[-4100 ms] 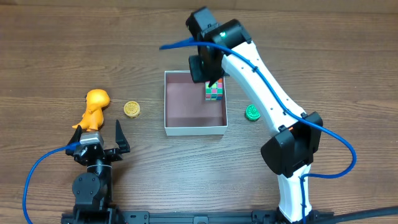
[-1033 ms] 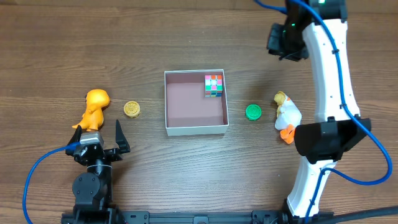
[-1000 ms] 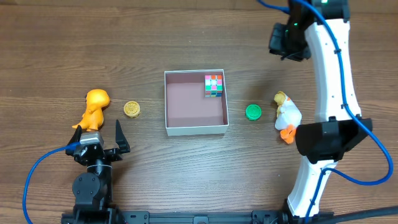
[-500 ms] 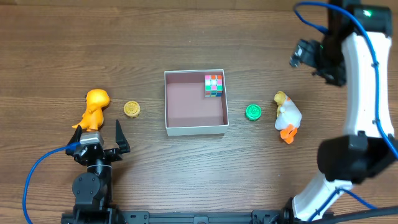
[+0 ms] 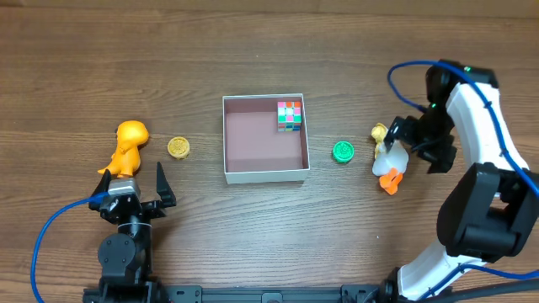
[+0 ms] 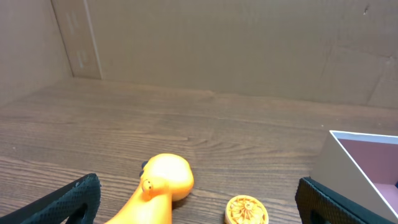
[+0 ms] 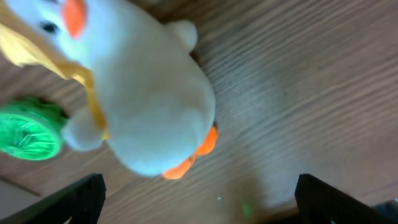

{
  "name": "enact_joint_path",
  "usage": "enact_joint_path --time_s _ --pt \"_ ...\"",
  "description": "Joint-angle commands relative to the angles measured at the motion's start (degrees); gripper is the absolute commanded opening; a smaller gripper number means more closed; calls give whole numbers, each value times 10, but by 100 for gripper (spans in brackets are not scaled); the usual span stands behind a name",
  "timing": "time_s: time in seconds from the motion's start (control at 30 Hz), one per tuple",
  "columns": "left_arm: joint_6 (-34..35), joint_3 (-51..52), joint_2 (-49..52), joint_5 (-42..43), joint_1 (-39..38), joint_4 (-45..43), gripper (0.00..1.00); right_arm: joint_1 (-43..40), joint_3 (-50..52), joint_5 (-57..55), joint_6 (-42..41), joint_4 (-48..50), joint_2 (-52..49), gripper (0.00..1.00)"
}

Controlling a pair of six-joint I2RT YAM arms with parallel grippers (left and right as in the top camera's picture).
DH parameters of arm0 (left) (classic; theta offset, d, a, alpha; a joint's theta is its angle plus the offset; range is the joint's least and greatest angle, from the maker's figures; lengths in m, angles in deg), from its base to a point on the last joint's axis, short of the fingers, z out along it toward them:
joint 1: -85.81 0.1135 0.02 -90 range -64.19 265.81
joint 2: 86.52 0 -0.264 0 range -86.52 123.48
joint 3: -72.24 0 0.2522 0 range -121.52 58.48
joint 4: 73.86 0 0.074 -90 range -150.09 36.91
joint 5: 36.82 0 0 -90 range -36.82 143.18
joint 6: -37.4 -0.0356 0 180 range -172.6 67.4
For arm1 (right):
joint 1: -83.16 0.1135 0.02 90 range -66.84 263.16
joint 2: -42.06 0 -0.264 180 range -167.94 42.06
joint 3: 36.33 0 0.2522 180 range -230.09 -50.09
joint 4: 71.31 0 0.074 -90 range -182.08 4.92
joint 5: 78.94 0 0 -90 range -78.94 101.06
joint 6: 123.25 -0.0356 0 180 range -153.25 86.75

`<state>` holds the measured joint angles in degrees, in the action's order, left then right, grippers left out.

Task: Pack container
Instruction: 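Move the right gripper right over the white plush duck, then lower and close the right gripper on the duck's head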

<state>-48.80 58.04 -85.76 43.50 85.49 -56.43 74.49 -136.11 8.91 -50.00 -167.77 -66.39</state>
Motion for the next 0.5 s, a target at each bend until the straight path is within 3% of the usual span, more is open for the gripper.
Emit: enact_joint_path --time_s 0.0,0.47 --pt "-15 2 -1 3 4 -1 100 8 32 -5 62 26 2 100" --pt "-15 2 -1 3 4 -1 100 11 43 47 216 112 2 100"
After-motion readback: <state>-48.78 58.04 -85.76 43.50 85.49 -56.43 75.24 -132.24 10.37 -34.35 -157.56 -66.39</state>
